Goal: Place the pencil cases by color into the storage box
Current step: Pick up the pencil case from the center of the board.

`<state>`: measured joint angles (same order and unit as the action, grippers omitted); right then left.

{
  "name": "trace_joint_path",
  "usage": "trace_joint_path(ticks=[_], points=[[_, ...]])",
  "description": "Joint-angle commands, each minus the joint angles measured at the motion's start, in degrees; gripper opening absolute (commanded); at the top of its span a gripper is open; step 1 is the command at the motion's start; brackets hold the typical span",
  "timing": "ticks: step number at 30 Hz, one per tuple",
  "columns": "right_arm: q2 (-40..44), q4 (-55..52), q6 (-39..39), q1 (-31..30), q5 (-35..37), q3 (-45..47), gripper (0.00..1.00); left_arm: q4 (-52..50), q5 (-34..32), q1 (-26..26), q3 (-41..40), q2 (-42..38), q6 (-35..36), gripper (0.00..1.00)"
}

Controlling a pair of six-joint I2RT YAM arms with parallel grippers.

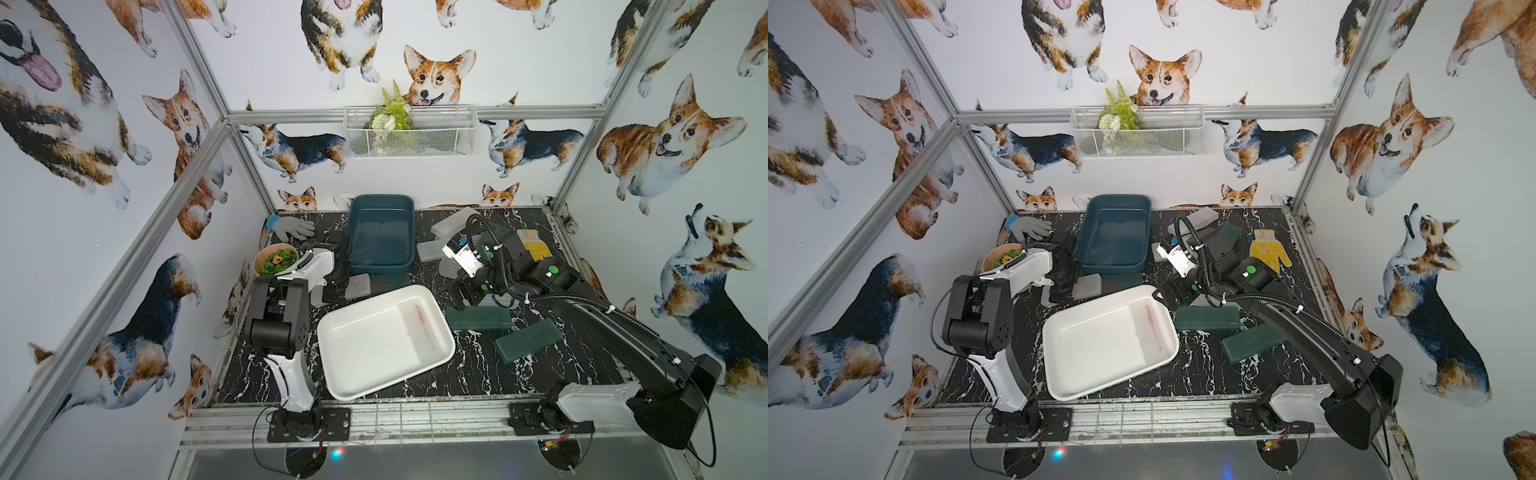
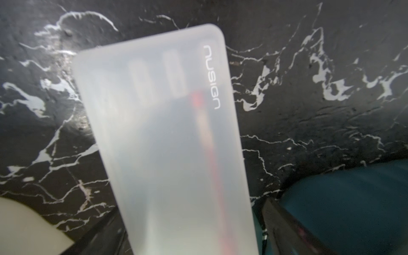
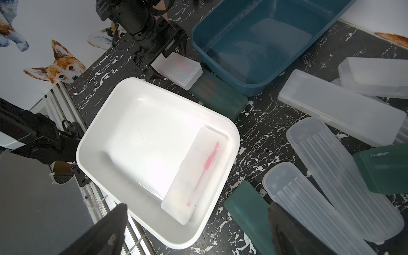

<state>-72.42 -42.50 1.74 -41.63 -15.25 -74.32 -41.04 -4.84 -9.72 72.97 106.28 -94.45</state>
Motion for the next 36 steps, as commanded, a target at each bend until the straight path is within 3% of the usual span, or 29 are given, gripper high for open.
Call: trace_joint_path(ticks=[1, 9, 17, 36], points=[[-0.2, -0.4, -0.1, -0.1, -0.4, 0.1, 1.00, -0.1, 0.2, 0.1, -0.3, 0.2, -1.5, 0.92], [-0.3, -0.1, 0.2, -0.1, -0.3, 0.6, 1.00, -0.6, -0.4, 0.4, 0.4, 0.7, -0.6, 0.84], [0.1, 0.1, 0.4, -0.1, 0.0, 1.2, 1.00, -4.1, -3.8, 0.4, 4.0, -1.2, 2.1, 0.66], [1.1, 1.3, 0.8, -0.1, 0.0, 2.1, 1.00, -7.9, -8.2, 0.3, 4.8, -6.2, 7.1, 0.61]])
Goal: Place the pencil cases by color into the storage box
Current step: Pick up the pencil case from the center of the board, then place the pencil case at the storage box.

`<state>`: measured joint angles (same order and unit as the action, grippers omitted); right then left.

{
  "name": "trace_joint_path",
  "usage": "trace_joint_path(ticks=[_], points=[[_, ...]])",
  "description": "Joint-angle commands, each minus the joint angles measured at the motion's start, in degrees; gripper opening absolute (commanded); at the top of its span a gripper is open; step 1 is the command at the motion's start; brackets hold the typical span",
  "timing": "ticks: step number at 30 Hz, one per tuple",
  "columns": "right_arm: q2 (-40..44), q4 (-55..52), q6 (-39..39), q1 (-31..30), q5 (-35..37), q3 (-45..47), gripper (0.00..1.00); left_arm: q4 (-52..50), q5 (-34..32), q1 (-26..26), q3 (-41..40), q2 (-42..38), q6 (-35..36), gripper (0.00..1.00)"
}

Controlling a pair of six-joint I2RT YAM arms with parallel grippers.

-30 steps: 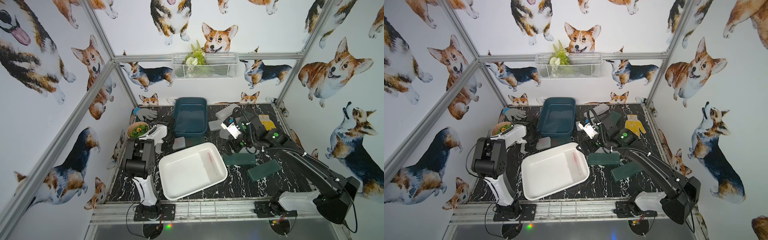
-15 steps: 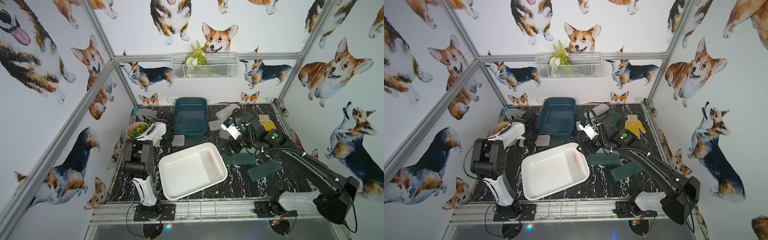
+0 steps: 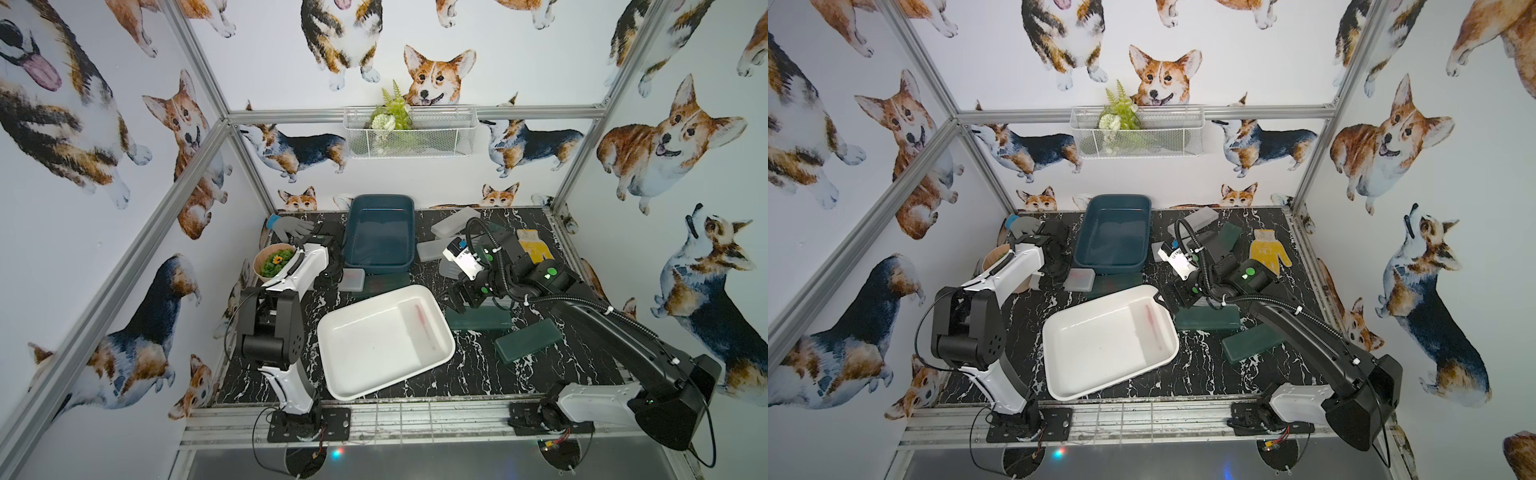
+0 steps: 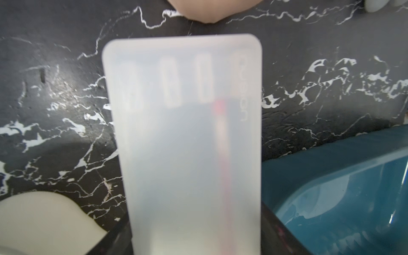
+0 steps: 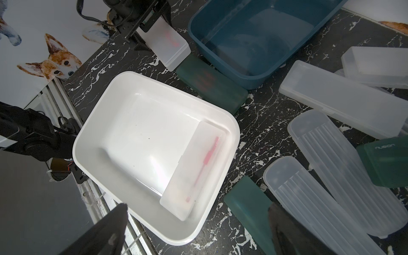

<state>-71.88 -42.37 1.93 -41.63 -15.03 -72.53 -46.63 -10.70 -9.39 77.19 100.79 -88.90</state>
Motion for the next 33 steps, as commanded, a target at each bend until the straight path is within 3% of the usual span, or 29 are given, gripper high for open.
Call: trace_joint_path(ticks=[1, 8, 13, 24, 33], points=[[0.6, 1.6, 1.0, -0.1, -0.5, 0.3, 1.00, -2.5, -2.4, 0.1, 0.7, -0.8, 1.7, 0.61], [0.9, 2.5, 2.4, -0.1, -1.4, 0.2, 1.00, -3.3, -3.8, 0.1, 1.6, -2.8, 5.9, 0.60], [0.2, 3.4, 3.2, -0.1, -2.7, -0.5, 1.00, -5.6, -5.7, -1.6, 3.7, -9.7, 19.6, 0.58], [-0.9, 4.3, 7.5, 2.0, -6.0, -1.3, 1.00, -11.4, -10.5, -15.4, 9.5, -13.4, 37.2, 0.57], [-2.4, 5.0, 12.2, 5.7, -8.3, -2.5, 1.00, -12.7, -10.6, -24.1, 7.2, -16.2, 41.7, 0.57]])
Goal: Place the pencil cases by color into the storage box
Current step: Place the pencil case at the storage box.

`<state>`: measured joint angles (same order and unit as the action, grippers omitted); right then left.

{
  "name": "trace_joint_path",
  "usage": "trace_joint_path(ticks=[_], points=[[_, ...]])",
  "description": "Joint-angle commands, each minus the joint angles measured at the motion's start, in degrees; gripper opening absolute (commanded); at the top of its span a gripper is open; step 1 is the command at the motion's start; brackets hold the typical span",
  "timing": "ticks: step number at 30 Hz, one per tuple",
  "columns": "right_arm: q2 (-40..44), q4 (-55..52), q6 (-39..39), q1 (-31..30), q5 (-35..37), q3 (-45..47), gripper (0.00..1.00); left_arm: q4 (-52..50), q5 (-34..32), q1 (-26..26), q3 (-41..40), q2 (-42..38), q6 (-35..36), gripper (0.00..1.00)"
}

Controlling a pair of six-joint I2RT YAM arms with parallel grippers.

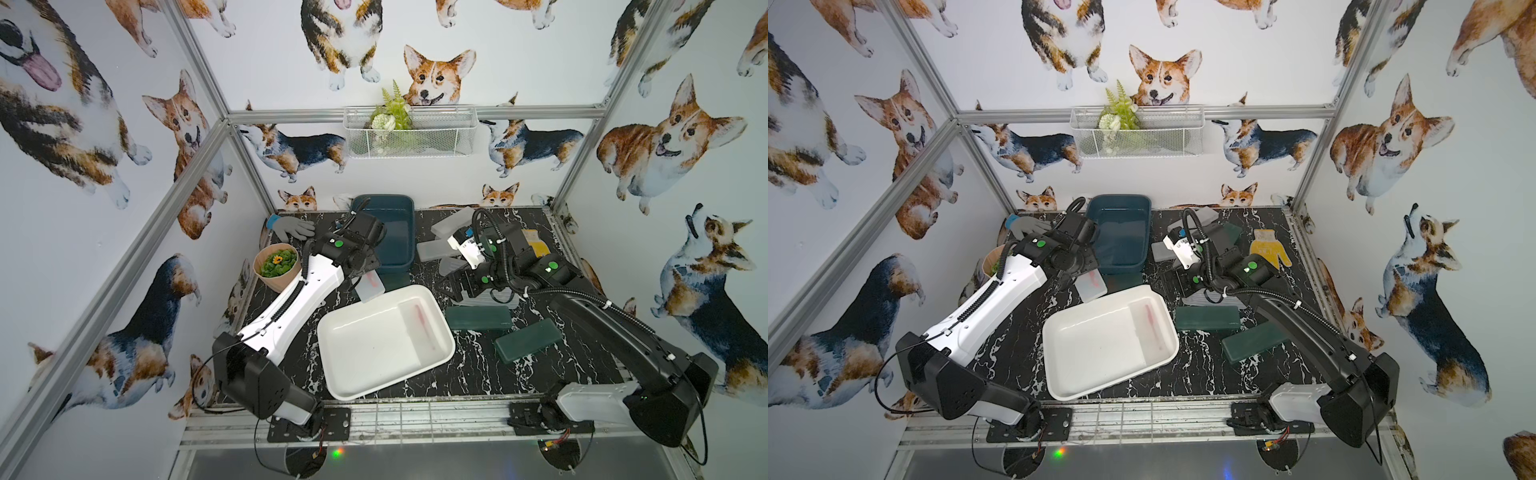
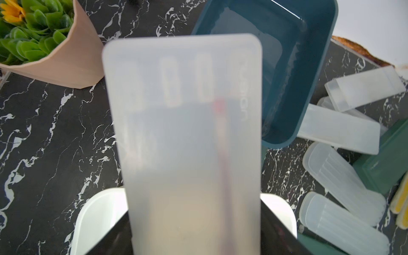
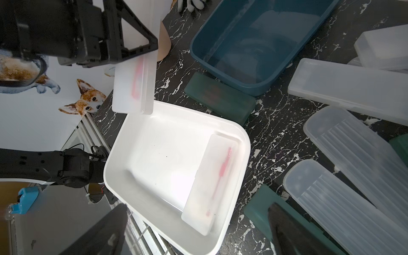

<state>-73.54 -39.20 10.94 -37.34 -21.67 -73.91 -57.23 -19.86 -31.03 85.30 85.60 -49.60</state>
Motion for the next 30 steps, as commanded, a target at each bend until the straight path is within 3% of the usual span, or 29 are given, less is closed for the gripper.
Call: trace_joint_path(ticks=[1, 12, 30], points=[[-1.0, 1.7, 3.6, 1.7, -1.9, -1.5, 1.00, -2.3, -1.5, -3.2, -1.2, -1.2, 2.2, 0.57], [-3.9, -1.2, 6.1, 4.7, -0.6, -4.7, 0.99, -1.7, 1.9, -12.2, -8.7, -4.7, -4.5, 0.57], [-4.7, -0.4, 9.5, 4.7, 1.6, -2.3, 0.99, 7.6, 10.0, -18.8, -23.2, -7.5, -15.2, 0.58]])
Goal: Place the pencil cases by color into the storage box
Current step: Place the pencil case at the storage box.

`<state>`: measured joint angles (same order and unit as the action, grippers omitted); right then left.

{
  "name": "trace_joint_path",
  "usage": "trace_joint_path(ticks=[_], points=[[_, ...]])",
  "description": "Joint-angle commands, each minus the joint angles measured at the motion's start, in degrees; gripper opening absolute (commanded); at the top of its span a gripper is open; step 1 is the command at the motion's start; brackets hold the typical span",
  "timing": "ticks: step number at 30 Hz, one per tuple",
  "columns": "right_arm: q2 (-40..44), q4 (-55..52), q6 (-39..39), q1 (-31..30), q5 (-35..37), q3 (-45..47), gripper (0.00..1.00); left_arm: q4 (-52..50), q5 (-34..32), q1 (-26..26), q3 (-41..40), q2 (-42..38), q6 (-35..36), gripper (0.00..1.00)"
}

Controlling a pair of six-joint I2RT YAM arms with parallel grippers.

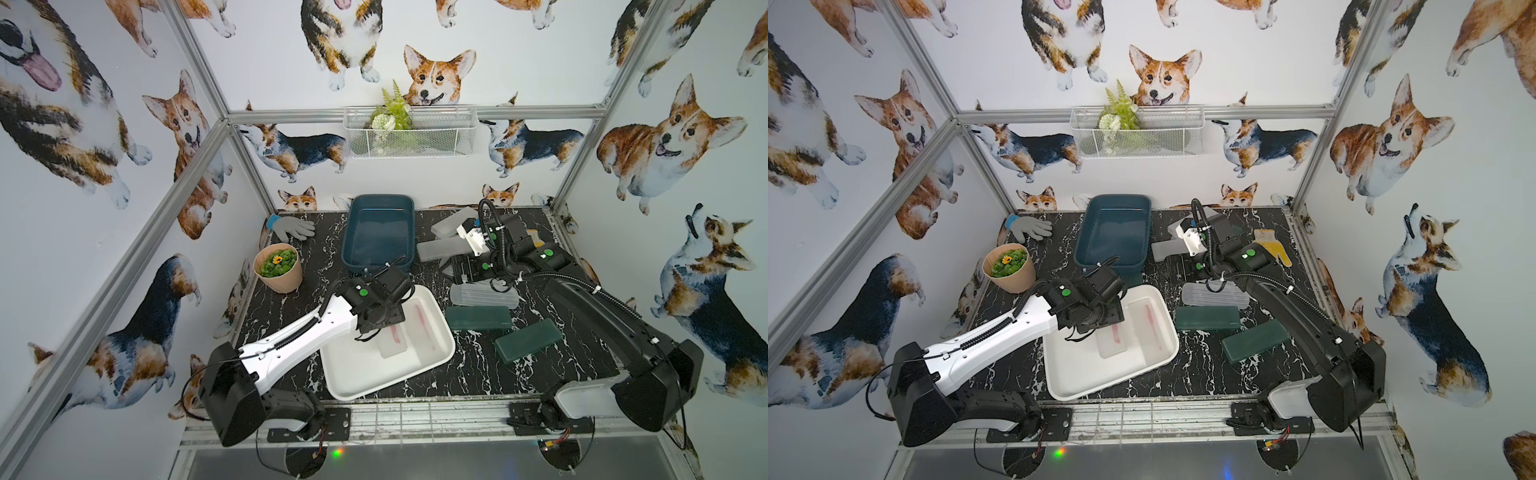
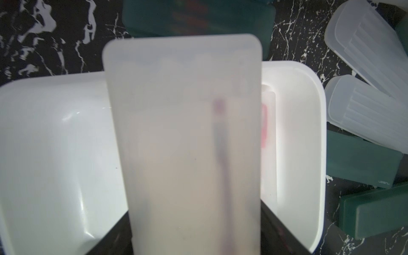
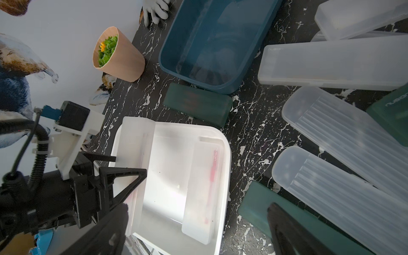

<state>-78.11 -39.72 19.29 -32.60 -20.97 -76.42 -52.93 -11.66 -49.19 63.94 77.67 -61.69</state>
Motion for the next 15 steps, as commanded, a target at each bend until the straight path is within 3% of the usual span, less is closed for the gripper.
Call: trace_joint_path(ticks=[1, 15], points=[[-0.2, 0.1, 1.2, 0.0, 1.0, 0.2, 0.99, 4.0, 2.1, -0.7, -2.4, 0.7, -3.2, 0.58], [-0.7, -0.9, 0.8, 0.0, 1.3, -0.3, 0.99, 11.3, 4.9, -0.9, -7.9, 6.6, -2.6, 0.58]])
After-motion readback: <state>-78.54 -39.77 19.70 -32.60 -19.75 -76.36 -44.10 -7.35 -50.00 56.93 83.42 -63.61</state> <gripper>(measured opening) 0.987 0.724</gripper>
